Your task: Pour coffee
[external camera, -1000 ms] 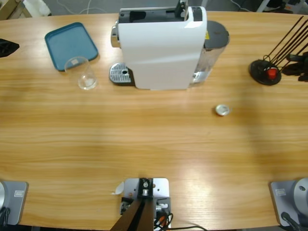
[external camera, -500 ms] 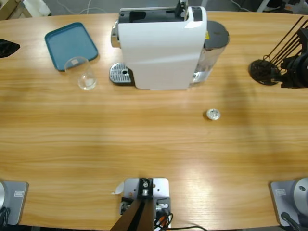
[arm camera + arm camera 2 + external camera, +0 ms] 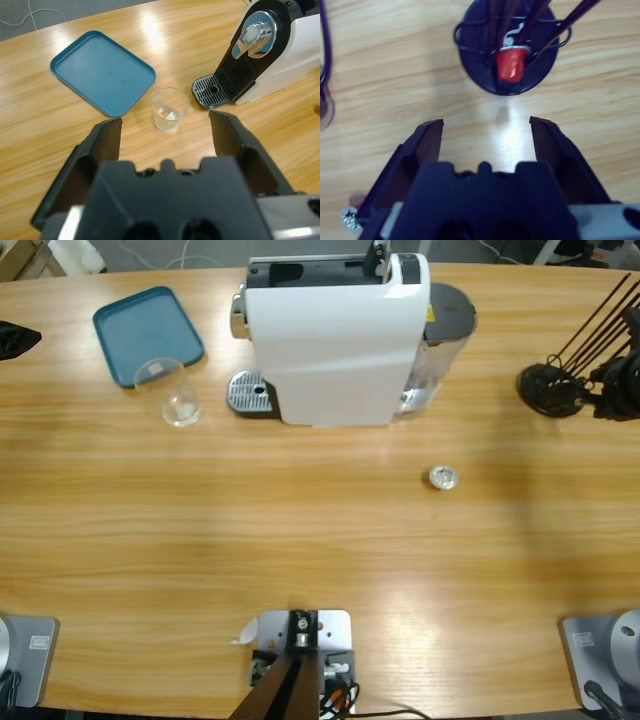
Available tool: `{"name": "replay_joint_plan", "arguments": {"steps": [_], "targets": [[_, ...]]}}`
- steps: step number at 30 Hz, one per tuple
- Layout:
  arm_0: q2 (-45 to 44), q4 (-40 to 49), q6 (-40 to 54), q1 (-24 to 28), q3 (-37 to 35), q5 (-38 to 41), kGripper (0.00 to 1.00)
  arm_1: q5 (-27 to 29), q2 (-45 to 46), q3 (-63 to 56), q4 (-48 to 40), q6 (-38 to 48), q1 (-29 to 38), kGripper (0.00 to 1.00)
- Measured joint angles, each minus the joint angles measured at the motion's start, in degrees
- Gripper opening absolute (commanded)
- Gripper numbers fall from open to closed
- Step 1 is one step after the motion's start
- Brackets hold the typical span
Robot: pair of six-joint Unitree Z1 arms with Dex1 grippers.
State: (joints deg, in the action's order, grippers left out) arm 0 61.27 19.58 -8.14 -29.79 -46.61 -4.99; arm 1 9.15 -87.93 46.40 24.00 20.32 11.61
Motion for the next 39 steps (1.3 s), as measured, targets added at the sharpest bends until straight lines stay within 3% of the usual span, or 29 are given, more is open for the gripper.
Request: {"name": "replay_joint_plan", "arguments": {"steps": [20,27,36,39], "targets": [[0.00,0.00,0.01,0.00,0.00,0.00,0.743,-0.35,-6.19,1.35,-4.28,-1.35,-2.56,0.624],[0.00,0.00,0.19,0.00,0.00,0.00,0.743,5.23,-4.96,-5.97,-14.68,1.58,0.65,0.628],[0.00,0.00,0.21,0.00,0.00,0.01,0.743,10.74,0.24,-11.15,-18.89,3.70,5.61,0.623],[-0.01,0.00,0.21,0.00,0.00,0.02,0.744,11.49,2.66,-13.20,-19.69,4.70,6.80,0.503]]}}
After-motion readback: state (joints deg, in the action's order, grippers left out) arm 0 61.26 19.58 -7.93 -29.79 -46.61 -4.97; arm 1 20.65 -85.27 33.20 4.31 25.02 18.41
